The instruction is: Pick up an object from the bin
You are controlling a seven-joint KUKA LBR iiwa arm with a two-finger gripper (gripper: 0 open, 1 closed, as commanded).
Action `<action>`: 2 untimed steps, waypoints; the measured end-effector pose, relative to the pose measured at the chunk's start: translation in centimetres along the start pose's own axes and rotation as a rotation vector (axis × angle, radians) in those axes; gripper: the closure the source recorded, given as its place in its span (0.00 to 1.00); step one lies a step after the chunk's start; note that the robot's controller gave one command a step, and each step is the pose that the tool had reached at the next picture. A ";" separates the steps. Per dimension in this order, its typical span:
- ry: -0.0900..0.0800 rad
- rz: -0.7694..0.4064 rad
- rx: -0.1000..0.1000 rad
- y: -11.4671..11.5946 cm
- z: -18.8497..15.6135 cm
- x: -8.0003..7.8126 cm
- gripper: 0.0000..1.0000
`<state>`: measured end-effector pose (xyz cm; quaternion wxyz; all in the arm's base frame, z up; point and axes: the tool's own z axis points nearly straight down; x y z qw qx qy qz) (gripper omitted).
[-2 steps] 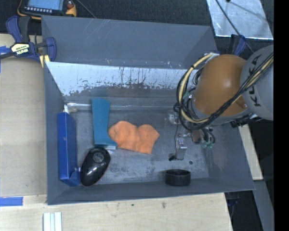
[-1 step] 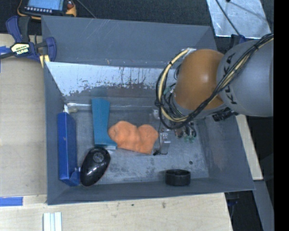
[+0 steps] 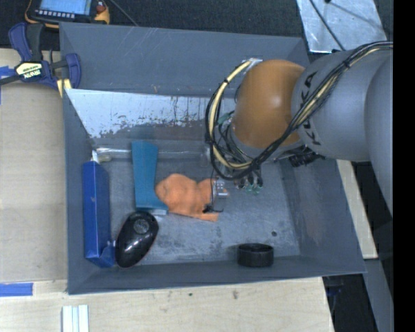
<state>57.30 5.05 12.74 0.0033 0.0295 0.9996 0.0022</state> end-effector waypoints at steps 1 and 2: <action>0.002 -0.036 0.003 3.2 5.7 -0.9 1.00; 0.002 -0.036 0.003 3.2 5.7 -0.9 1.00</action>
Offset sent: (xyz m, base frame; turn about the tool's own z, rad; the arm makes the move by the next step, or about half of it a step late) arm 0.0000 0.0000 0.0000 0.0000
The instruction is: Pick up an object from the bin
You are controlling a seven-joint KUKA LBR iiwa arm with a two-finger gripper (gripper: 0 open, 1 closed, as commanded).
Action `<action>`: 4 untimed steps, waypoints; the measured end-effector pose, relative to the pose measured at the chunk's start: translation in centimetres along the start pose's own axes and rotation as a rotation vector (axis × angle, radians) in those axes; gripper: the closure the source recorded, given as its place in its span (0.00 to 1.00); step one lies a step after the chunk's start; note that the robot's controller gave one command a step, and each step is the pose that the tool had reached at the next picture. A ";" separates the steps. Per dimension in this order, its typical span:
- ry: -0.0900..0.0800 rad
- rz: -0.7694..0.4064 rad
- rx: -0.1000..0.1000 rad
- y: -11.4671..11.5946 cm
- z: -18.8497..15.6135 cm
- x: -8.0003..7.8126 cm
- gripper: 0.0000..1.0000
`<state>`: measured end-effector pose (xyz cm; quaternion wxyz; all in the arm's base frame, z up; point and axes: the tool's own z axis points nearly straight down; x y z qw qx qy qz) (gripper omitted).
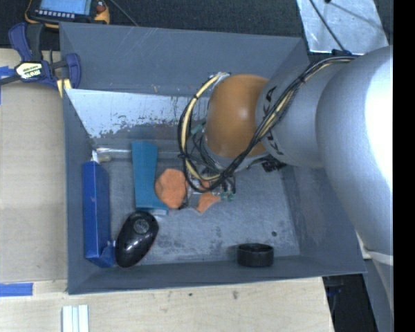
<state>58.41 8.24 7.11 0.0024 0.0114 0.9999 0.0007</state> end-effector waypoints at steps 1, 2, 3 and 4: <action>-0.002 0.000 0.001 0.5 0.0 2.2 1.00; 0.004 -0.024 -0.001 -0.8 0.0 1.9 1.00; 0.001 -0.024 0.002 0.1 0.0 -0.5 1.00; -0.004 -0.043 0.000 0.4 -0.1 4.0 1.00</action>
Offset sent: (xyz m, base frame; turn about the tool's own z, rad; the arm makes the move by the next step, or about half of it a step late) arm -0.0089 -0.0201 -0.0011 -0.0343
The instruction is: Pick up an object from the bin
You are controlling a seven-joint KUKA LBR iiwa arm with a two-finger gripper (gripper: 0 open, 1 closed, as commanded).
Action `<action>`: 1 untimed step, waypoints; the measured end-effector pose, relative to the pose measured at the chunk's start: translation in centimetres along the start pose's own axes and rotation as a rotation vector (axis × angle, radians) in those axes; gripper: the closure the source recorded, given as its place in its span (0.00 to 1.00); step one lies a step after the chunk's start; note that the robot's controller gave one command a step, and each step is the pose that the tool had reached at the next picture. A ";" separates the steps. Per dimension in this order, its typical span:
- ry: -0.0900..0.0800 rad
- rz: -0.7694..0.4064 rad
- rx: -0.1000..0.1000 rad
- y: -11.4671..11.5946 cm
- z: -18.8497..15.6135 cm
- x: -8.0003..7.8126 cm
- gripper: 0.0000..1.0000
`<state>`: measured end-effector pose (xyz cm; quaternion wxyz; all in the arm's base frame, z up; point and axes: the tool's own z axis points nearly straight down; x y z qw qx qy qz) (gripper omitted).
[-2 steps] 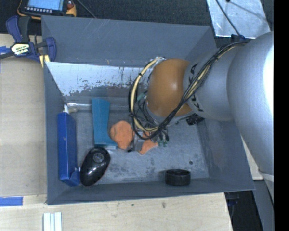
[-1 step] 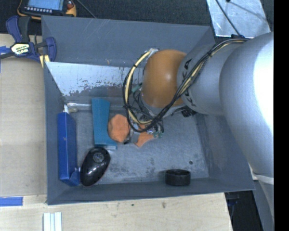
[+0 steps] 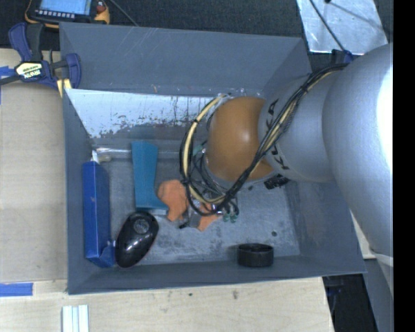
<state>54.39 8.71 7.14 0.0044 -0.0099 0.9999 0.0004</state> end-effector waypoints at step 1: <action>0.008 -0.029 0.000 -0.7 0.1 2.9 1.00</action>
Offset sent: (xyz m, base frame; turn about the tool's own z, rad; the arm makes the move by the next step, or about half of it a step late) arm 0.0259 -0.0458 0.0877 -0.0337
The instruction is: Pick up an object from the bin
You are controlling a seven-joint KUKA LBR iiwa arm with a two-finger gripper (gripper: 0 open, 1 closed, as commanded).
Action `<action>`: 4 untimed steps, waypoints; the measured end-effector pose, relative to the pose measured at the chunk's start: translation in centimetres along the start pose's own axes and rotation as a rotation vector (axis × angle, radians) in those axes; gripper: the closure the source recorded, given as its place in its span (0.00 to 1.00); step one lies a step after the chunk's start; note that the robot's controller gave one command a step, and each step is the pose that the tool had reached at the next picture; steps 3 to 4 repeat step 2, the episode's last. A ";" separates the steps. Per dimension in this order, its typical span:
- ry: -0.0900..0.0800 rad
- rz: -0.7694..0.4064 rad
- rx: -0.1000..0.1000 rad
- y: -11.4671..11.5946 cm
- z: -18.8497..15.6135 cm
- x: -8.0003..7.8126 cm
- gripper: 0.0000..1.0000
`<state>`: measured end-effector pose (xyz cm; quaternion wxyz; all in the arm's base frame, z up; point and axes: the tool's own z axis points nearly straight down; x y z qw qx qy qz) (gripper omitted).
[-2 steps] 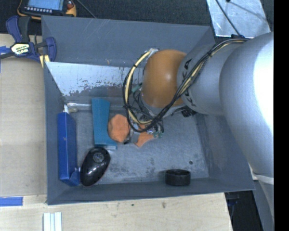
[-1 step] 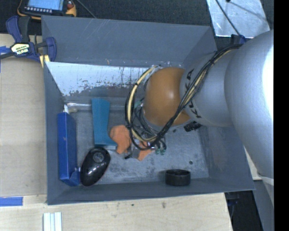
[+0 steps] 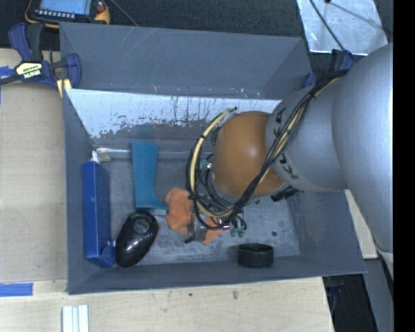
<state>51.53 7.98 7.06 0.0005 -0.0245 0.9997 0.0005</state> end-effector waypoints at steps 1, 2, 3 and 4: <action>0.003 -0.003 0.001 -2.7 -5.5 -3.4 1.00; -0.013 -0.005 0.001 -3.8 -8.3 -4.3 1.00; -0.013 -0.005 0.001 -3.8 -8.3 -4.3 1.00; -0.013 -0.005 0.001 -3.8 -8.3 -4.3 1.00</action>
Offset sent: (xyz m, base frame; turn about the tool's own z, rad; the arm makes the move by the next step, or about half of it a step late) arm 0.0273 -0.0508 0.0210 -0.0136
